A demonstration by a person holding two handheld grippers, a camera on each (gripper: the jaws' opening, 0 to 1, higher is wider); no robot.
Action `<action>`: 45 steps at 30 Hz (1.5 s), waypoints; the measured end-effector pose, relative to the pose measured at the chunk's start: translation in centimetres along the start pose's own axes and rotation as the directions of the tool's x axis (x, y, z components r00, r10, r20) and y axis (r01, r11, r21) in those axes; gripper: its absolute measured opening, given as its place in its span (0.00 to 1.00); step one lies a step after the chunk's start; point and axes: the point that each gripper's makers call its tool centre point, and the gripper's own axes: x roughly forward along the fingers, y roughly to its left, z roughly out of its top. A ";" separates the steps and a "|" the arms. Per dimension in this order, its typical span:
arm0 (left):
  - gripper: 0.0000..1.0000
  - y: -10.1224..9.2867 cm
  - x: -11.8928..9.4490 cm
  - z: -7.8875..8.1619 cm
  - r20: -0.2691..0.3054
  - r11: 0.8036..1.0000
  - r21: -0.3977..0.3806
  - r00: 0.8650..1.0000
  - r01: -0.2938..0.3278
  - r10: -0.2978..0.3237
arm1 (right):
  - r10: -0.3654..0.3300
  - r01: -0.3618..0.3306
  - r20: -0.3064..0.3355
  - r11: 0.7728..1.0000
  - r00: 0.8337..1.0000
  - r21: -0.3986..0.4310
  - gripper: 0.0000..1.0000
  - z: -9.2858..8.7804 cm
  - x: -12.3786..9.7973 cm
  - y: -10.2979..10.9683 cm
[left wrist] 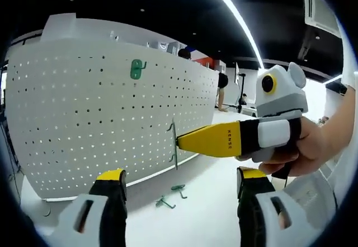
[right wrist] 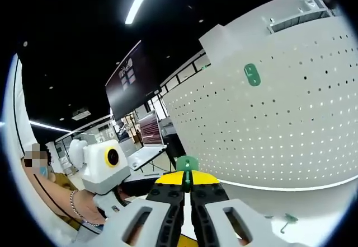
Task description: Insert the hook assembly into the mounting plate slot until the hook locks in place.
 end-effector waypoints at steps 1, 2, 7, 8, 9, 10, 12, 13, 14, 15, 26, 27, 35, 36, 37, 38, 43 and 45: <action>0.83 0.0 0.0 0.0 0.001 1.000 0.000 1.000 0.002 -0.002 | -0.001 0.001 0.001 1.000 1.000 0.000 0.00 0.0 0.0 0.0; 0.83 0.0 0.0 0.0 0.002 1.000 0.001 1.000 0.000 0.000 | -0.002 0.002 0.001 1.000 1.000 0.000 0.00 0.0 0.0 0.0; 0.83 0.1 -0.1 0.0 0.001 1.000 0.003 1.000 -0.007 0.007 | -0.017 0.017 -0.008 0.999 1.000 -0.027 0.00 0.2 -0.1 -0.1; 0.82 0.2 -0.1 0.0 0.000 1.000 0.004 1.000 -0.008 0.008 | -0.064 0.061 -0.026 0.994 0.998 -0.085 0.00 0.2 -0.3 -0.7; 0.82 0.2 -0.1 -0.1 -0.002 1.000 0.004 1.000 -0.008 0.008 | -0.083 0.076 -0.040 0.985 0.996 -0.155 0.00 0.3 -0.4 -0.8; 0.82 0.2 -0.1 -0.1 -0.003 1.000 0.002 1.000 -0.007 0.007 | -0.116 0.104 -0.046 0.970 0.992 -0.219 0.00 0.6 -0.5 -1.0; 0.82 0.1 0.0 -0.1 -0.004 1.000 0.000 1.000 -0.003 0.003 | -0.154 0.131 -0.057 0.949 0.986 -0.288 0.00 0.7 -0.6 -1.2; 0.82 0.1 0.0 -0.2 -0.004 1.000 0.001 1.000 -0.003 0.003 | -0.174 0.149 -0.051 0.936 0.983 -0.319 0.00 0.9 -0.6 -1.3; 0.82 0.1 0.0 -0.3 -0.006 1.000 0.002 1.000 -0.003 0.003 | -0.212 0.177 -0.061 0.915 0.975 -0.363 0.00 0.9 -0.7 -1.8; 0.82 0.0 0.1 -0.3 -0.007 1.000 0.002 1.000 -0.003 0.003 | -0.222 0.185 -0.052 0.904 0.974 -0.385 0.00 1.0 -0.8 -1.9; 0.82 0.2 0.0 -0.3 -0.008 1.000 0.000 1.000 -0.004 0.004 | -0.270 0.245 -0.019 0.897 0.963 -0.367 0.00 1.9 -1.3 -3.2; 0.82 0.2 0.0 -0.3 -0.010 1.000 0.001 1.000 -0.006 0.006 | -0.273 0.251 -0.012 0.902 0.962 -0.352 0.00 2.1 -1.3 -3.4; 0.82 0.2 -0.2 -1.2 -0.033 1.000 -0.001 0.999 -0.003 0.003 | -0.305 0.298 0.026 0.904 0.952 -0.308 0.00 4.3 -1.2 -5.4; 0.82 0.2 -0.2 -1.4 -0.035 1.000 -0.001 0.999 -0.005 0.005 | -0.309 0.303 0.032 0.902 0.951 -0.308 0.00 4.6 -1.2 -5.7; 0.81 0.2 -0.3 -1.5 -0.039 1.000 -0.002 0.999 -0.005 0.005 | -0.311 0.306 0.034 0.901 0.950 -0.306 0.00 4.8 -1.2 -5.8; 0.81 0.2 -0.4 -1.7 -0.041 1.000 -0.004 0.999 -0.004 0.004 | -0.318 0.316 0.043 0.901 0.947 -0.298 0.00 5.2 -1.2 -6.2; 0.80 0.2 -0.6 -2.2 -0.052 1.000 -0.004 0.999 -0.004 0.003 | -0.344 0.350 0.073 0.892 0.936 -0.286 0.00 6.8 -1.1 -7.6; 0.81 0.3 -0.8 -2.4 -0.055 1.000 0.002 0.998 -0.011 0.011 | -0.353 0.362 0.085 0.889 0.932 -0.281 0.00 7.5 -1.2 -8.1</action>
